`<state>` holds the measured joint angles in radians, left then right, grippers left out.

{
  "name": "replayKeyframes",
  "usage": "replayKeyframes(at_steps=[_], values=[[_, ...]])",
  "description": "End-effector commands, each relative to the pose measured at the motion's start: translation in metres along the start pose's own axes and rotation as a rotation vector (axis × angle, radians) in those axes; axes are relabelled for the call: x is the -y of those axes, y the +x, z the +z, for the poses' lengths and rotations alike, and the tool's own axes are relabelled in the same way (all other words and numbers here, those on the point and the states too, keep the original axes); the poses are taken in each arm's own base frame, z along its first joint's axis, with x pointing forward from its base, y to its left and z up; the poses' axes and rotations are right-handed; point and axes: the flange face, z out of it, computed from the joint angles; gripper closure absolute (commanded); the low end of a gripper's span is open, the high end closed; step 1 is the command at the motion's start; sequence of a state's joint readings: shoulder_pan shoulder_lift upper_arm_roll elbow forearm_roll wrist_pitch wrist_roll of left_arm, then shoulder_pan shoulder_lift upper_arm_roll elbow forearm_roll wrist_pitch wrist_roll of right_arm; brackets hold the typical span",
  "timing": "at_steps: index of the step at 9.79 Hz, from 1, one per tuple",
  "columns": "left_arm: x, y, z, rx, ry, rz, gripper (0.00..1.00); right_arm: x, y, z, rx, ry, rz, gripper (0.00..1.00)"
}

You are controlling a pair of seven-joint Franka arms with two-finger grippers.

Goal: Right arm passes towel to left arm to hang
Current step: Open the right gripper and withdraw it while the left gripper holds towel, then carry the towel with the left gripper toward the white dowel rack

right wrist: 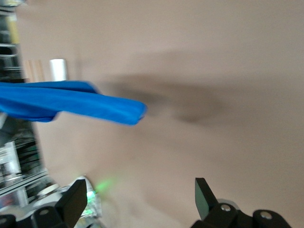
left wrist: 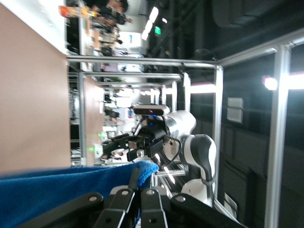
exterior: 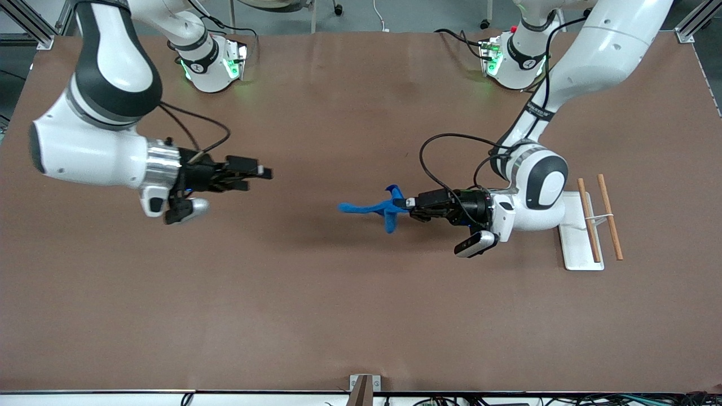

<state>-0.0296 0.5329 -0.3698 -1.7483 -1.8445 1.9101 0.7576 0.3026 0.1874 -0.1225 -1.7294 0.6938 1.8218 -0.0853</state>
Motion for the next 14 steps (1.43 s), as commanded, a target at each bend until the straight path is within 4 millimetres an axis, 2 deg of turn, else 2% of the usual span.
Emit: replayKeyframes(at_steps=[1, 2, 3, 4, 6, 7, 8, 10, 12, 14], values=[[-0.007, -0.008, 0.008, -0.143, 0.143, -0.140, 1.00, -0.033, -0.005, -0.046, -0.049, -0.162, -0.015, 0.00], [-0.011, -0.010, 0.010, -0.192, 0.187, -0.209, 1.00, -0.057, 0.000, -0.078, -0.088, -0.227, -0.001, 0.00], [-0.014, -0.011, 0.008, -0.260, 0.230, -0.270, 1.00, -0.070, 0.003, -0.101, -0.119, -0.297, -0.001, 0.00], [-0.007, -0.018, 0.011, -0.324, 0.284, -0.328, 1.00, -0.086, 0.004, -0.130, -0.159, -0.348, 0.013, 0.00], [-0.005, -0.025, 0.002, -0.493, 0.379, -0.403, 1.00, -0.102, 0.002, -0.180, -0.236, -0.374, 0.043, 0.00], [-0.010, -0.026, -0.005, -0.560, 0.408, -0.427, 1.00, -0.102, -0.003, -0.196, -0.213, -0.457, 0.035, 0.00], [-0.011, -0.030, -0.010, -0.592, 0.444, -0.446, 1.00, -0.102, -0.005, -0.203, -0.196, -0.547, 0.028, 0.00], [-0.011, -0.030, -0.017, -0.617, 0.519, -0.436, 1.00, -0.100, -0.017, -0.207, -0.153, -0.562, 0.044, 0.00], [-0.017, -0.025, -0.004, -0.556, 0.599, -0.340, 1.00, -0.091, -0.042, -0.225, -0.173, -0.613, 0.037, 0.00], [-0.026, -0.011, 0.001, -0.446, 0.688, -0.203, 1.00, -0.088, -0.078, -0.225, -0.167, -0.603, 0.039, 0.00]])
